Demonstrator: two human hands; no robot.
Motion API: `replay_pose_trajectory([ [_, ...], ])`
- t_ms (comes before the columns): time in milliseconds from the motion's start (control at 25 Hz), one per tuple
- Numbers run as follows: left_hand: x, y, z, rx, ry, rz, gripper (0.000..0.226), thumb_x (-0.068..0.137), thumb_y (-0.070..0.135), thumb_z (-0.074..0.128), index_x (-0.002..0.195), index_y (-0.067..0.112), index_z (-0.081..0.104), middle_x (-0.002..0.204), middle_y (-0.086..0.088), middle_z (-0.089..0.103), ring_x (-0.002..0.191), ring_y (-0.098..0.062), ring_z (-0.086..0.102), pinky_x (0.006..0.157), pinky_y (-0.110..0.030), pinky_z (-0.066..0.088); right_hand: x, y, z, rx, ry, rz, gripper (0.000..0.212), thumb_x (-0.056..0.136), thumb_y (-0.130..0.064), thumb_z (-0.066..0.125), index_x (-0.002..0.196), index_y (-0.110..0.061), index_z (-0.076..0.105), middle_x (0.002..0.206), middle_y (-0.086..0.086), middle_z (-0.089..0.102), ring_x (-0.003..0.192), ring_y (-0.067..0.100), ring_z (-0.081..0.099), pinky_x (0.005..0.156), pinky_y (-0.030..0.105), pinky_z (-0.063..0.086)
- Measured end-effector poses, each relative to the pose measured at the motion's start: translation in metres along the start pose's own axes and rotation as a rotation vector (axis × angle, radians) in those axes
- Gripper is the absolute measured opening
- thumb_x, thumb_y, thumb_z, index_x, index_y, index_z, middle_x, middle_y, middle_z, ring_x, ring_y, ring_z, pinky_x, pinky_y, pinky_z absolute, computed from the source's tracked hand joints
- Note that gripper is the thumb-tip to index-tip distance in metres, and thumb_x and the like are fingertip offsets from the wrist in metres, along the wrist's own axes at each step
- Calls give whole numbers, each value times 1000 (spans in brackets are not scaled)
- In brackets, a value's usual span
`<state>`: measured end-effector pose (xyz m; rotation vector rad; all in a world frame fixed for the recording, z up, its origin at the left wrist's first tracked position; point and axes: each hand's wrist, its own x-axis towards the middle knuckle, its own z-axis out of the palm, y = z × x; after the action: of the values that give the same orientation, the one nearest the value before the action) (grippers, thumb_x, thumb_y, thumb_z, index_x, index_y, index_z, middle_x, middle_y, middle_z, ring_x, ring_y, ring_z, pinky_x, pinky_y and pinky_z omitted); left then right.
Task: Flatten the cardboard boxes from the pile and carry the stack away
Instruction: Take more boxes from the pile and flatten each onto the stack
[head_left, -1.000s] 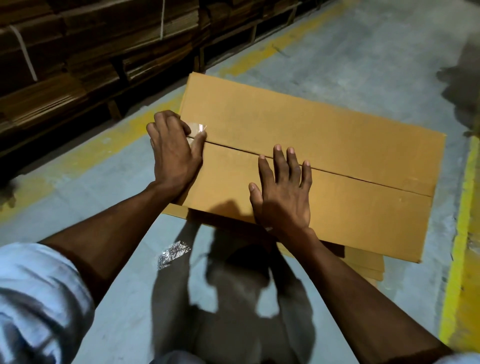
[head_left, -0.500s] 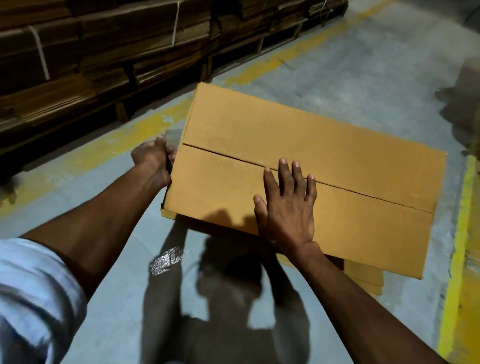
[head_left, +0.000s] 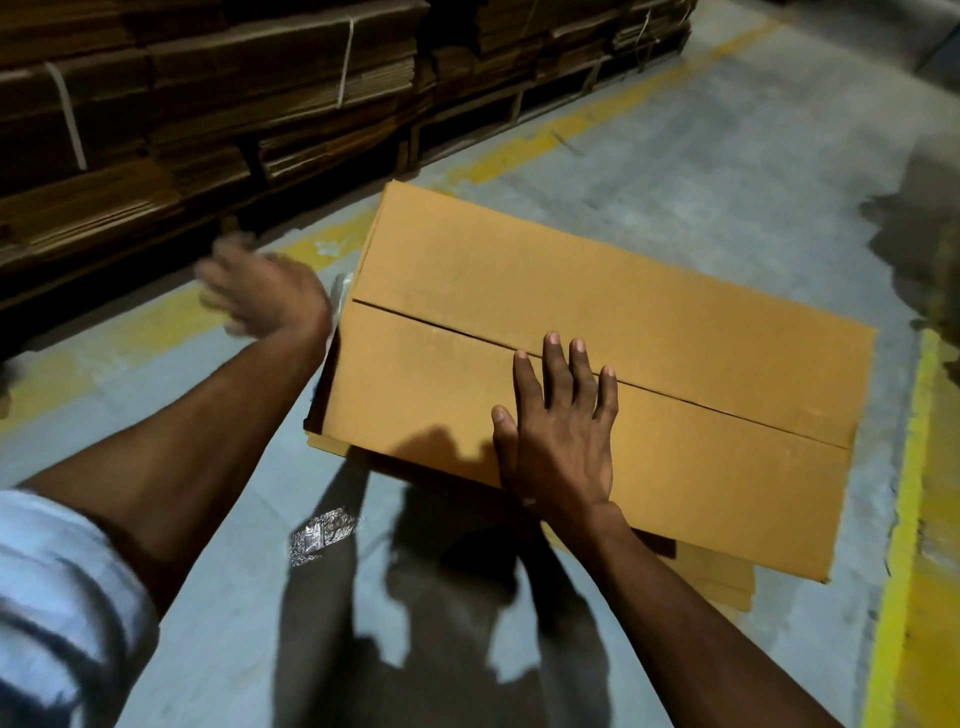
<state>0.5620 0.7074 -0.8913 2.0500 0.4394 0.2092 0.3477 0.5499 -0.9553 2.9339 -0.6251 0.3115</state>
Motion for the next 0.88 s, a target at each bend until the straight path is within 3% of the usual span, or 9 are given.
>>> replay_pose_trajectory([
  [40, -13, 7, 0, 47, 61, 232, 26, 101, 18, 43, 126, 18, 52, 134, -5, 45, 125, -19, 41, 103, -30, 34, 0, 3, 4, -5, 47, 8, 68, 98, -50, 40, 157, -19, 27, 167, 15, 13, 154, 36, 4, 119, 63, 9],
  [80, -26, 5, 9, 12, -10, 521, 26, 100, 17, 44, 125, 17, 53, 129, -3, 46, 120, -15, 42, 103, -26, 31, 2, 4, 2, 7, 40, -7, 68, 98, -50, 42, 157, -19, 28, 167, 15, 13, 154, 37, 5, 119, 63, 9],
  [160, -82, 10, 24, -139, -363, 953, 25, 102, 19, 41, 120, 15, 58, 120, 1, 52, 112, -17, 50, 104, -33, 38, 9, 3, 2, 36, 58, -34, 73, 95, -48, 50, 157, -16, 26, 166, 17, 14, 154, 37, 4, 119, 63, 9],
  [240, -123, 4, 41, 9, -697, 1147, 44, 100, 35, 34, 129, 11, 58, 134, -6, 56, 130, -26, 47, 111, -45, 33, 15, 6, -5, 136, -11, -54, 93, 85, -41, 68, 157, -9, 17, 165, 21, 15, 154, 38, 3, 120, 62, 9],
  [320, -135, -11, 57, 246, -783, 1227, 63, 98, 47, 26, 143, 10, 49, 155, -8, 42, 148, -25, 28, 120, -46, 20, 16, 22, -12, 234, 1, -97, 100, 77, -22, 77, 156, -5, 17, 162, 23, 22, 153, 36, 9, 123, 56, 10],
  [400, -129, -21, 66, 353, -710, 1326, 67, 99, 53, 27, 148, 11, 44, 162, -8, 30, 153, -26, 17, 123, -48, 14, 11, 50, -16, 195, 40, -114, 83, 82, -15, 73, 152, -5, 31, 157, 20, 32, 150, 35, 22, 123, 52, 15],
  [480, -128, -21, 68, 446, -659, 1393, 68, 98, 56, 33, 148, 11, 44, 163, -10, 26, 153, -28, 16, 123, -50, 12, 2, 74, -17, 137, 105, -39, 61, 94, -26, 62, 149, -9, 41, 152, 15, 39, 142, 33, 32, 121, 53, 21],
  [760, -161, -22, 83, 553, -551, 1538, 63, 104, 45, 29, 152, 4, 37, 163, -15, 26, 152, -31, 20, 120, -55, 19, 5, 83, -21, 159, 100, -5, 50, 93, -21, 57, 142, -13, 48, 139, 10, 48, 123, 31, 43, 106, 48, 34],
  [880, -162, -25, 81, 628, -552, 1580, 68, 105, 51, 29, 154, 3, 32, 164, -17, 21, 152, -34, 18, 118, -57, 19, 4, 106, -30, 45, 114, 66, 38, 98, -31, 51, 135, -23, 51, 130, 3, 51, 112, 28, 47, 97, 45, 34],
])
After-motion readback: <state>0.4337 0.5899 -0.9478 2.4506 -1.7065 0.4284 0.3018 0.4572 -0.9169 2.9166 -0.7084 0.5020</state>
